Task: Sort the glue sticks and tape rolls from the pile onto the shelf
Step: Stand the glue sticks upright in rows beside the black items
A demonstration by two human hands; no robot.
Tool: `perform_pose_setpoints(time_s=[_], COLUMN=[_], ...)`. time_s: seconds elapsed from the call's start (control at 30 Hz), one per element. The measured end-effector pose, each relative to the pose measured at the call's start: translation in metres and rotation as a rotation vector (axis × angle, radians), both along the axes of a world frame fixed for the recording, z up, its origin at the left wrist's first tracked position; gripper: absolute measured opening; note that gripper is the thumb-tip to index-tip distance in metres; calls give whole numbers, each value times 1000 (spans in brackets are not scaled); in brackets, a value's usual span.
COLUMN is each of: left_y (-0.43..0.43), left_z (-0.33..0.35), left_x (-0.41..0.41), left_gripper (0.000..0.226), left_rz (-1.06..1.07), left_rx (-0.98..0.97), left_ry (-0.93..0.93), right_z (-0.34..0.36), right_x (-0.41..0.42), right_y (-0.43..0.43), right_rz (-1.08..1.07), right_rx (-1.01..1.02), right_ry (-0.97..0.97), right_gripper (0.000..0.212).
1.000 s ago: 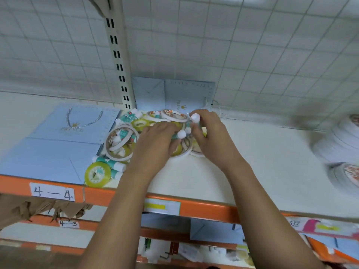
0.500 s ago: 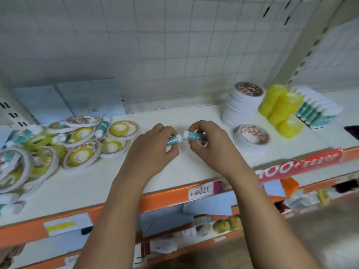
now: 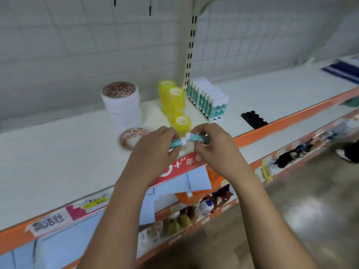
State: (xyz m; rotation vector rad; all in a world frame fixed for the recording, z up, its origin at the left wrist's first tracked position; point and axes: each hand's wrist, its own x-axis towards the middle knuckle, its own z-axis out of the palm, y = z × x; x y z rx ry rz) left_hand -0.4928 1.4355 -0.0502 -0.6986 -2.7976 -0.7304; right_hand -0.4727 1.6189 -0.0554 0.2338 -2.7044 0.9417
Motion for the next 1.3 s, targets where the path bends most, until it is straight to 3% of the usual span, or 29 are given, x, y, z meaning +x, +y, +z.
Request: perform_pose_setpoints(time_s=[0.37, 0.8, 1.3], left_y=[84, 151, 251], left_z=[-7, -18, -31], left_x=[-37, -83, -116], left_gripper=[20, 20, 24], left_rz=[-21, -135, -2], left_rx=[-114, -94, -138], left_ry=[-10, -60, -108], right_z=[-12, -17, -25], right_x=[-25, -51, -129], right_y=[83, 139, 250], right_rz=[-91, -236, -43], right_rx=[-73, -62, -14], right_ry=[11, -17, -46], right_gripper=[23, 23, 25])
